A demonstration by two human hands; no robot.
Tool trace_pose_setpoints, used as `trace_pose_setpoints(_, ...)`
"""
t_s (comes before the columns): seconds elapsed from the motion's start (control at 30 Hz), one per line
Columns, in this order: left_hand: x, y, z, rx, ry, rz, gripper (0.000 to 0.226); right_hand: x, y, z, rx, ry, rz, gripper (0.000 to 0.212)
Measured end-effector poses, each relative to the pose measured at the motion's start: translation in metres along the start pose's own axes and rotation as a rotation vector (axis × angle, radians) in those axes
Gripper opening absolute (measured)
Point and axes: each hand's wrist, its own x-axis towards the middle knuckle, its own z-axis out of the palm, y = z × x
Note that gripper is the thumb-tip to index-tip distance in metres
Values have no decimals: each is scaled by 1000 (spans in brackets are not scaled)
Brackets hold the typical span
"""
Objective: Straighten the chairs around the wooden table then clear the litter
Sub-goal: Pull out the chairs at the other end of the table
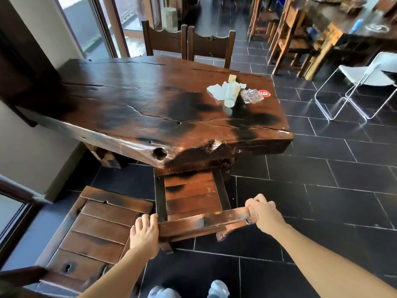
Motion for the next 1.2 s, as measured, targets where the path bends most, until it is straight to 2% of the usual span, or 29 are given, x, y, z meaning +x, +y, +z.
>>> trace_pose_setpoints(0.33,5,-37,-5,83,35,113,81,-13,-26,9,90,-27,61,34)
trace_pose_setpoints(0.73,34,-107,-18,140,106,201,76,-39,-89,35,191,-22,162,41)
trace_pose_setpoints(1.2,48,-126,-33,79,99,295,62,-51,-116,77,176,123,226,55)
